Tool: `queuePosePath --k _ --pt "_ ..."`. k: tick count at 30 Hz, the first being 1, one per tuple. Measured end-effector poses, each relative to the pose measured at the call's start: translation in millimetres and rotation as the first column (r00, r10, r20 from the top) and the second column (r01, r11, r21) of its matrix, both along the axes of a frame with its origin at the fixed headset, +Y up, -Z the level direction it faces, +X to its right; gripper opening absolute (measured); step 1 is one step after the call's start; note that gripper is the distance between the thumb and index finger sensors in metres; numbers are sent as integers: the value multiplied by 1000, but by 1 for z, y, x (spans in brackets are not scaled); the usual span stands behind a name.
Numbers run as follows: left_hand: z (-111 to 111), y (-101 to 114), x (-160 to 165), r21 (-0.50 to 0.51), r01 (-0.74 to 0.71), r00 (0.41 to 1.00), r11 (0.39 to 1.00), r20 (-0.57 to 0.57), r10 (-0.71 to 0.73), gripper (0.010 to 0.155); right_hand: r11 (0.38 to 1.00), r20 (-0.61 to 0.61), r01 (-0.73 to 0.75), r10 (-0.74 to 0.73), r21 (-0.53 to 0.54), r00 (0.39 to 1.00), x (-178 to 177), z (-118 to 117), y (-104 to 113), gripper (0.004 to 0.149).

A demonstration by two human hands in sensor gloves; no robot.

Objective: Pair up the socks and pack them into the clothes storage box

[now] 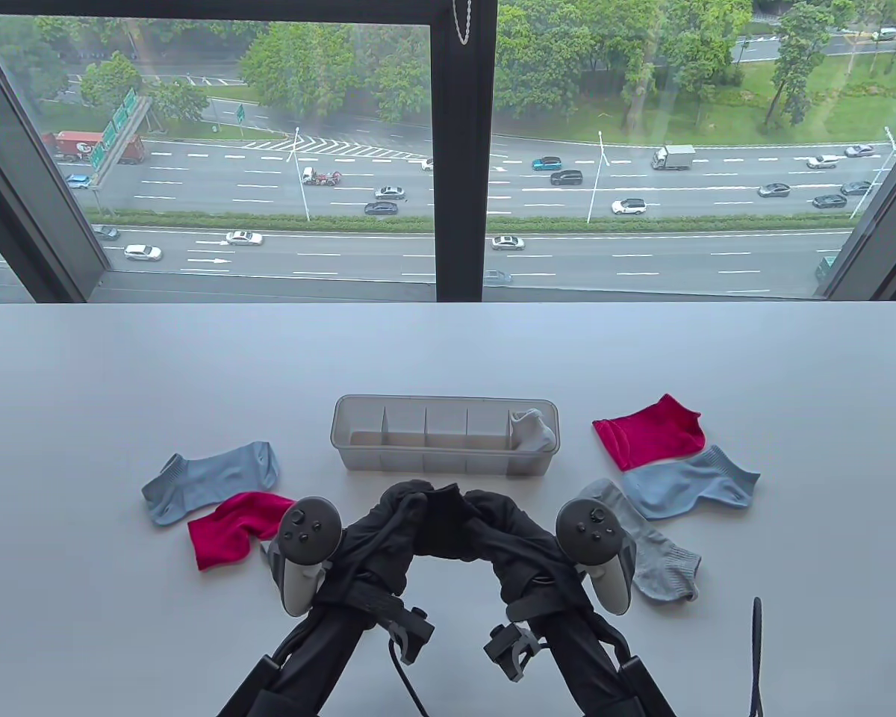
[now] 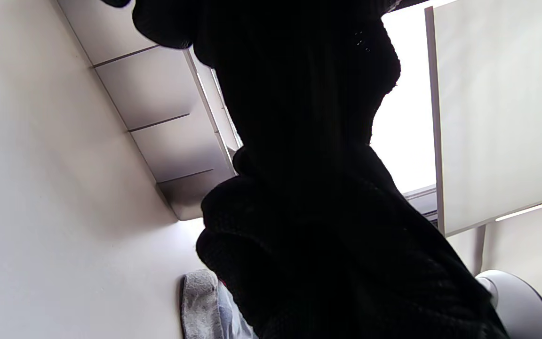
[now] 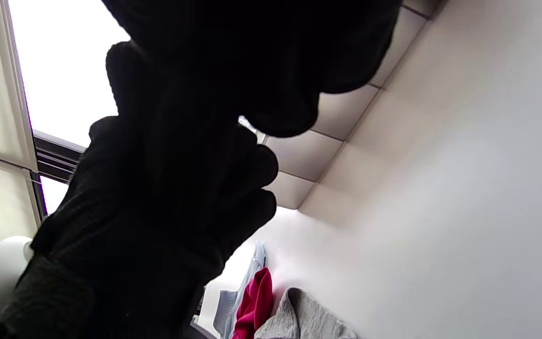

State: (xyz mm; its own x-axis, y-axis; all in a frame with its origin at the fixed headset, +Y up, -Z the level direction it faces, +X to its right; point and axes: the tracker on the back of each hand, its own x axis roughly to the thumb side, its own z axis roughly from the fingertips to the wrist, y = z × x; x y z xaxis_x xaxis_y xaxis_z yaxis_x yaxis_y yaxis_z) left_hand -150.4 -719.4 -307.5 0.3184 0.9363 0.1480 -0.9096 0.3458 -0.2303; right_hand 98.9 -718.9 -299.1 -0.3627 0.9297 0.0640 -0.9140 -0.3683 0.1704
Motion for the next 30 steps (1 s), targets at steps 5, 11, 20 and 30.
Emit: queuePosePath --k 5,11,20,30 --pt "-2 1 8 68 725 675 686 131 -726 65 936 337 -345 304 67 891 32 -17 34 47" --pt "-1 -1 19 79 861 485 502 166 -859 70 665 431 -745 689 -55 583 -2 -77 86 44" --pt "-3 6 6 34 831 547 555 132 -827 69 341 236 -898 931 -279 280 -65 -147 47 41" --pt "-2 2 13 64 843 518 534 175 -838 69 391 242 -915 901 -96 360 -74 -128 55 55"
